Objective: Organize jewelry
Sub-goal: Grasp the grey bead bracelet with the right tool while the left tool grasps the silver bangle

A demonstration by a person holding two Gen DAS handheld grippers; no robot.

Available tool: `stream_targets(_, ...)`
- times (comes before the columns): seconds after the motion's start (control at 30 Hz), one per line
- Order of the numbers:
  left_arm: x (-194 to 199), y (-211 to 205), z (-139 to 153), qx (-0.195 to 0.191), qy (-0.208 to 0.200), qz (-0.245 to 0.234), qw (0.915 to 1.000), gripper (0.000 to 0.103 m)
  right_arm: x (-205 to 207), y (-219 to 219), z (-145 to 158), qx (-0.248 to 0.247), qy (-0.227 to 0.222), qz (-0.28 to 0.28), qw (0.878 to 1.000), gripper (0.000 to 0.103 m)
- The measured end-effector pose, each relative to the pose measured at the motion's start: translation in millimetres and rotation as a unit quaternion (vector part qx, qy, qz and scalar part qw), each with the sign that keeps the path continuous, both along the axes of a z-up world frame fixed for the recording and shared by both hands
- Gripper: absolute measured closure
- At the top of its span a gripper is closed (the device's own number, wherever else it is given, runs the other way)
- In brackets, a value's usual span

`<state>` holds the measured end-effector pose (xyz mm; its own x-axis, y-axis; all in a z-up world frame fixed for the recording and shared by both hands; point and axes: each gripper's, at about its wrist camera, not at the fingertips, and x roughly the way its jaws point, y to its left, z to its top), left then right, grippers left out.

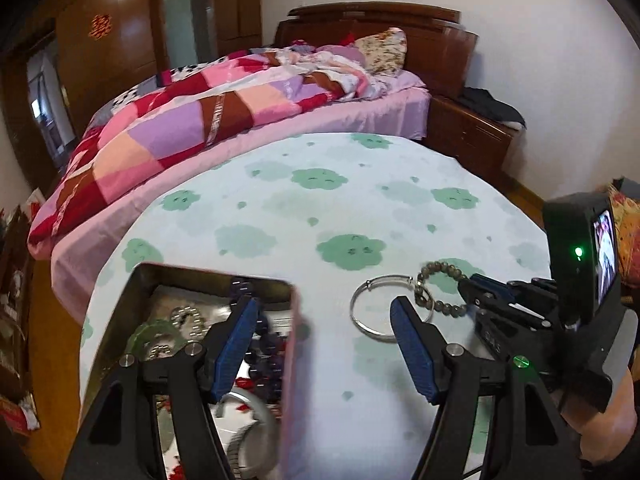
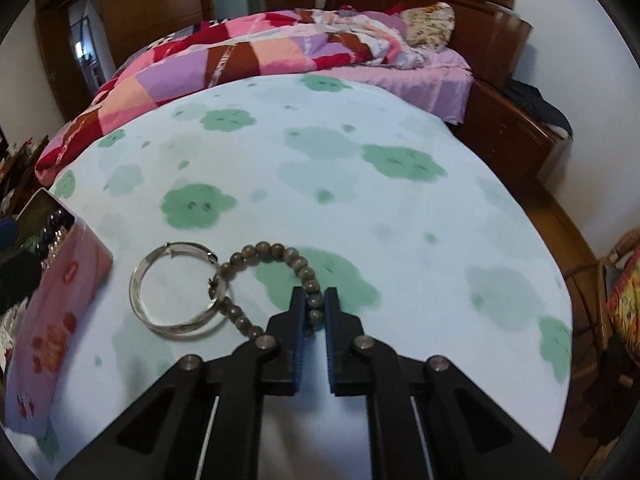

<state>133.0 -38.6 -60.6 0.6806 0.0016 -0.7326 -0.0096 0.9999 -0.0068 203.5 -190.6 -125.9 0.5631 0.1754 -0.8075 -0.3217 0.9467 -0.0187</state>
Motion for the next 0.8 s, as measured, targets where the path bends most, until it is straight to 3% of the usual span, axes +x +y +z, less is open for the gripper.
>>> stream_targets(0.3,8.9,-58.4,-21.5,0.020,0.022,-0.073,0.9969,0.034,-8.5,-33.5,2.7,0.042,0.003,-0.032,0.999,0.093)
stream_targets(0.37,9.4,-66.4,-27.4,0.032,0.025,-0.079,0.9960,0.040,-8.3,-34.0,2.8,0.049,0.003,-0.033,0.998,0.093)
stream_targets(0.47,18.2,-69.8,-39.3,0.011,0.049,-0.093,0.9944,0.050,-7.8,-35.1,2.7,0.058,0.003,-0.034,0.998,0.093)
stream_targets(0.6,22.1,-76.5,-49.3,0.019,0.056,-0.106,0.9926,0.053,-6.9,-38.2,1.9,0.072,0.007,-0.035,0.997,0.094)
stream_targets(0.7,28.0,-80.4,-58.9,0.026,0.068,-0.111,0.9912,0.069,-7.5,-37.3,1.8,0.071,0.006,-0.035,0.997,0.094)
stream_targets(0.8,32.1,-81.9,-63.4,0.021,0.066,-0.113,0.9912,0.075,-7.6,-37.2,1.7,0.071,0.006,-0.035,0.997,0.094)
